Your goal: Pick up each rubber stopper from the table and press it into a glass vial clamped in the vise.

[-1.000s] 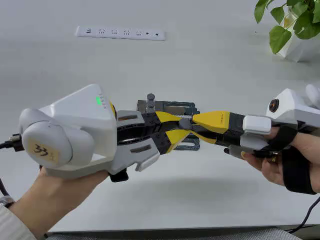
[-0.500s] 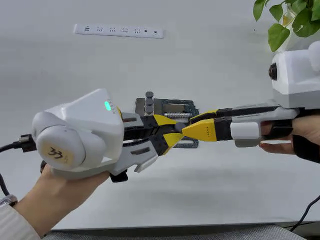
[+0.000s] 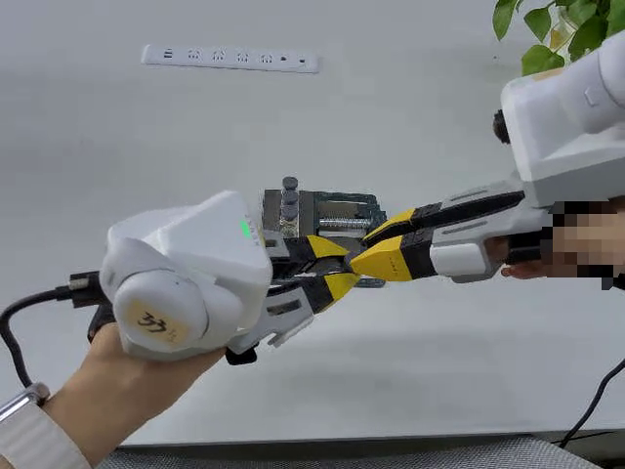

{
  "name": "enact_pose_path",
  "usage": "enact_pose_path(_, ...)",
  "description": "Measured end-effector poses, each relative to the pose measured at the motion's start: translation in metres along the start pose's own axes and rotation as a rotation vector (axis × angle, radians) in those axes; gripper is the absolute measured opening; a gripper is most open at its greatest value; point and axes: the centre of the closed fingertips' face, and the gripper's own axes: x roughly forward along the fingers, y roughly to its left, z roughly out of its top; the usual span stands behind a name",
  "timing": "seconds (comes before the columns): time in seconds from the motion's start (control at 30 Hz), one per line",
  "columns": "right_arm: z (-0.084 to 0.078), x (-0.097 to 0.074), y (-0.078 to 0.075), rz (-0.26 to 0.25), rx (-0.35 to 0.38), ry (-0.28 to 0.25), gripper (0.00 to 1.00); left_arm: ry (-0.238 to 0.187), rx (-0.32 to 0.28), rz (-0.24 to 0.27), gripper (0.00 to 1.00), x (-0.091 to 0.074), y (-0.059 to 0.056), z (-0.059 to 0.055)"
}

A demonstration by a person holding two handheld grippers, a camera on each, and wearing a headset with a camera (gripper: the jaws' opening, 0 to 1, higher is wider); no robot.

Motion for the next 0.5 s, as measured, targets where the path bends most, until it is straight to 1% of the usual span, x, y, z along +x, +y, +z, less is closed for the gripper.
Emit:
enact_pose_path(0.1, -0.0019, 0.0025, -0.0006, -0.004, -0.013, 0.018, 0.13, 0.009, 0.010, 0.011, 0.04, 0.0029, 0.0001, -0.0021)
enact_pose_path(0.13, -0.0022, 0.0027, -0.0013, -0.006, -0.014, 0.019, 0.12, 0.013, 0.018, 0.013, 0.04, 0.0041, -0.0017, -0.0017)
enact_pose_path(0.23, -0.0043, 0.0051, 0.0007, -0.018, -0.021, 0.033, 0.13, 0.013, 0.023, 0.021, 0.04, 0.0040, -0.0011, -0.0011)
enact_pose_path(0.27, -0.0052, 0.0057, 0.0009, -0.019, -0.022, 0.039, 0.13, 0.015, 0.030, 0.030, 0.04, 0.0035, 0.0016, -0.0023)
enact_pose_path(0.33, -0.0052, 0.0057, 0.0014, -0.025, -0.020, 0.038, 0.12, 0.018, 0.029, 0.036, 0.04, 0.0035, 0.0018, -0.0024)
enact_pose_path(0.4, -0.0058, 0.0056, 0.0002, -0.033, -0.019, 0.041, 0.11, 0.021, 0.045, 0.047, 0.04, 0.0029, 0.0032, -0.0019)
enact_pose_path(0.5, -0.0063, 0.0065, 0.0017, -0.046, -0.019, 0.049, 0.09, 0.024, 0.052, 0.060, 0.04, 0.0022, 0.0049, -0.0022)
